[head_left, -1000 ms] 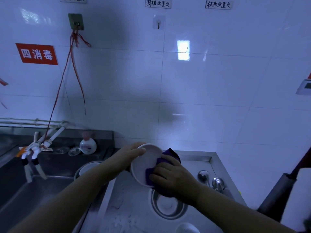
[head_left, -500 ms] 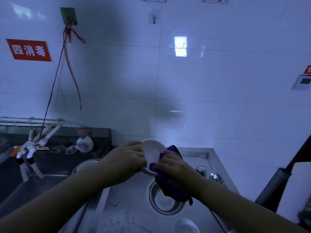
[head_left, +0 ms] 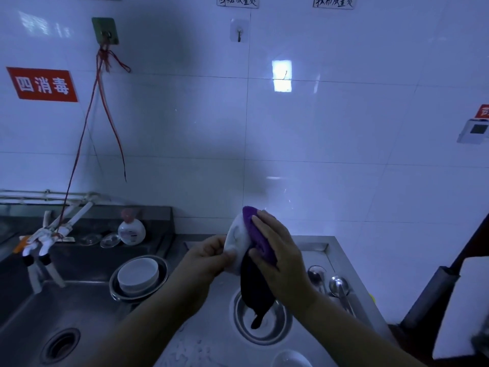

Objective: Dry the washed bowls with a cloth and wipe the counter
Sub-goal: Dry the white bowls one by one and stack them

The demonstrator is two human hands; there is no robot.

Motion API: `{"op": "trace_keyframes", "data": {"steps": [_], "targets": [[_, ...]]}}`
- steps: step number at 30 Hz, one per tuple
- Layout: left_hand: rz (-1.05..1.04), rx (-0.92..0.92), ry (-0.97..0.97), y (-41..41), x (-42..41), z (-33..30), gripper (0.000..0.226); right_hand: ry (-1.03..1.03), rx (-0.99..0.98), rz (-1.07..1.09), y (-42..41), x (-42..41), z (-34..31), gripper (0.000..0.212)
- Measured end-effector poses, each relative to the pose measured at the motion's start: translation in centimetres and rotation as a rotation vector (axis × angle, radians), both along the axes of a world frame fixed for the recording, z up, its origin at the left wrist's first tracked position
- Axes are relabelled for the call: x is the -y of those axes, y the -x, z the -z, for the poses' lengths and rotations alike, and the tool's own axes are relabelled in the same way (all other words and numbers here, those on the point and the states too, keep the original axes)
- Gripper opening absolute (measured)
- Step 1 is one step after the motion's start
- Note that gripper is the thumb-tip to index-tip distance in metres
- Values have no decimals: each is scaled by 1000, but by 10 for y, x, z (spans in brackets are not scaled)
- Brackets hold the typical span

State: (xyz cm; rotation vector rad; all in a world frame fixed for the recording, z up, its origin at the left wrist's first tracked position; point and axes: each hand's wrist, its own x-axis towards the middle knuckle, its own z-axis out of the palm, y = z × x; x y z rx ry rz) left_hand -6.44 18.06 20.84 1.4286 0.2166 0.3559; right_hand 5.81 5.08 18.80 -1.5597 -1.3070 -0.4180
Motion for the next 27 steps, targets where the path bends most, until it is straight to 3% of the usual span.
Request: {"op": "trace_keyframes", "data": {"steps": [3,9,11,15,17,19,23,27], "targets": [[15,53,111,-5,5,-7,28,-11,177,21,8,-4,4,54],[63,105,96,-9,16,-11,28,-97,310,122,2,-7,-4,34],[39,81,42,-10,16,-9,24,-122,132,135,-3,-9,-16,31],[27,60,-11,-10,14,-9,25,-98,-416,55,-15,-7,-42,34],[25,41,-33,-9,13,-11,25,-87,-492,53,-14,-6,-44,35],[20,38,4,-10,13,-13,25,-114,-378,96,-3,-8,-40,26],[19,68,151,-12,13,-17,27,-115,120,164,13,-16,-26,29],[52,76,203,-9,9,-18,35,-101,248,134,8,-14,-26,30]]}}
